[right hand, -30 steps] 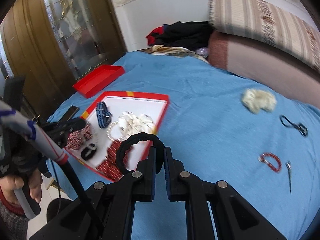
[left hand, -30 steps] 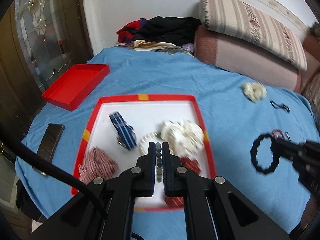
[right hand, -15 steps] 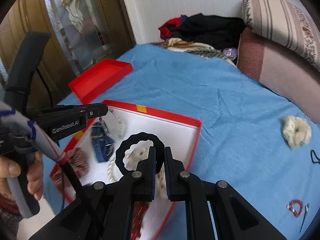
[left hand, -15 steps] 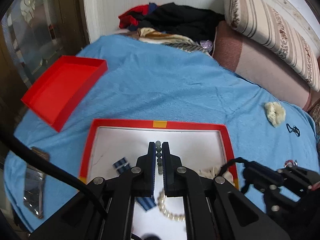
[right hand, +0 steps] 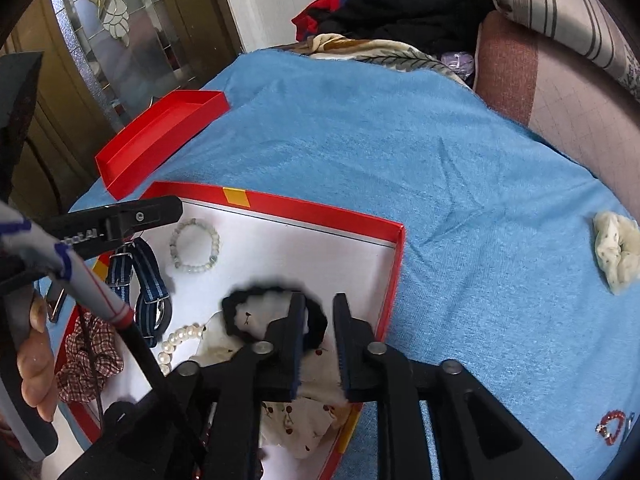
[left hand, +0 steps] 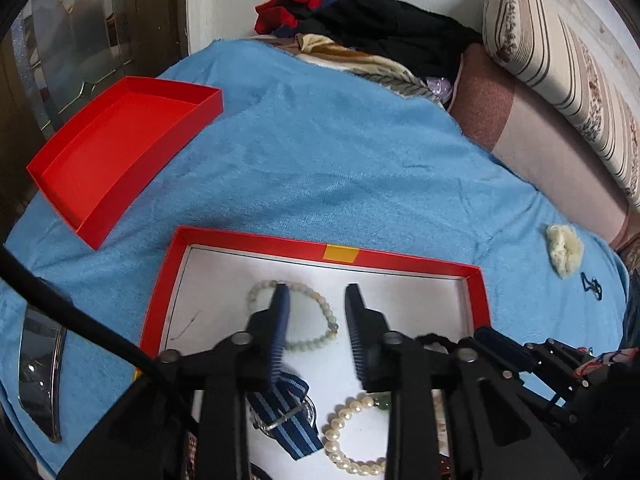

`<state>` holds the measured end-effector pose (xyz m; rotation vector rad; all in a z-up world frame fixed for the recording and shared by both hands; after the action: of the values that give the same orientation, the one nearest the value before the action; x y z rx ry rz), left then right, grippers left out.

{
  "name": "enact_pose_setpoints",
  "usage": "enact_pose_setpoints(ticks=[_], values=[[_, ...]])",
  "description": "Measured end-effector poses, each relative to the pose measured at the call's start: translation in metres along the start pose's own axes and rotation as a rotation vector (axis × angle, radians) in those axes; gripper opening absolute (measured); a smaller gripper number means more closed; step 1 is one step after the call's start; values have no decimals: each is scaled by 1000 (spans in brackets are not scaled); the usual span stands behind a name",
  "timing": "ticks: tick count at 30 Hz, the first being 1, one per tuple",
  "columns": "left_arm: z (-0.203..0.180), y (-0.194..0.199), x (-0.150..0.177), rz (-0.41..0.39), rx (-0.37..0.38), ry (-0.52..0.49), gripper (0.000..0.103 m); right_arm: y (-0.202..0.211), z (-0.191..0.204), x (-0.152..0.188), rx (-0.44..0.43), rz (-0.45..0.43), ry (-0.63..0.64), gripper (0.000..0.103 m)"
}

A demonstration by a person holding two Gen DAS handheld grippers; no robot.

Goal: Organize jewelry
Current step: 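Withdraw both tools toward the red bead bracelet and silver hair clip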

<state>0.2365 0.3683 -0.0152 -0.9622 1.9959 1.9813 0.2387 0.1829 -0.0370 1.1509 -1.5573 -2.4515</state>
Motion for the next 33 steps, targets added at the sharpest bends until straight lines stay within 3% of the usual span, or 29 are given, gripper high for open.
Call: enact_pose_setpoints(ticks=[3, 6, 12, 19, 27, 33], values=[[-4, 12, 2, -23, -12, -19, 38, 13, -3, -2, 11, -26, -9, 37], [-9, 31, 8, -60, -34, -31, 47, 30, -8, -2, 20, -49, -19, 38], [-18, 59, 27, -78, -25, -28, 51, 72, -36, 20, 61, -82, -58, 42], [-44, 78, 73, -57, -17, -74, 51, 134, -96, 92, 79, -102, -142, 42], [-112, 116, 130, -58, 67, -193, 51, 210, -200, 213, 156, -119, -375, 45], [-174, 124, 160, -46, 104, -283, 51, 237, -260, 249, 194, -138, -504, 45]])
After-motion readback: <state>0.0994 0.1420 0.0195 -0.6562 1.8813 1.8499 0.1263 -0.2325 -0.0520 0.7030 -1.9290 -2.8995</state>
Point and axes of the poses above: each gripper's, at about its wrist camera, not at the fingertips, and y roughly against the way its jaws point, z to its left, x to its underside, the point moved 3 cm from there along -y, roughly the way its jaws point, and after that the axes turned 4 degrees about -x, right-handed, at the moved point
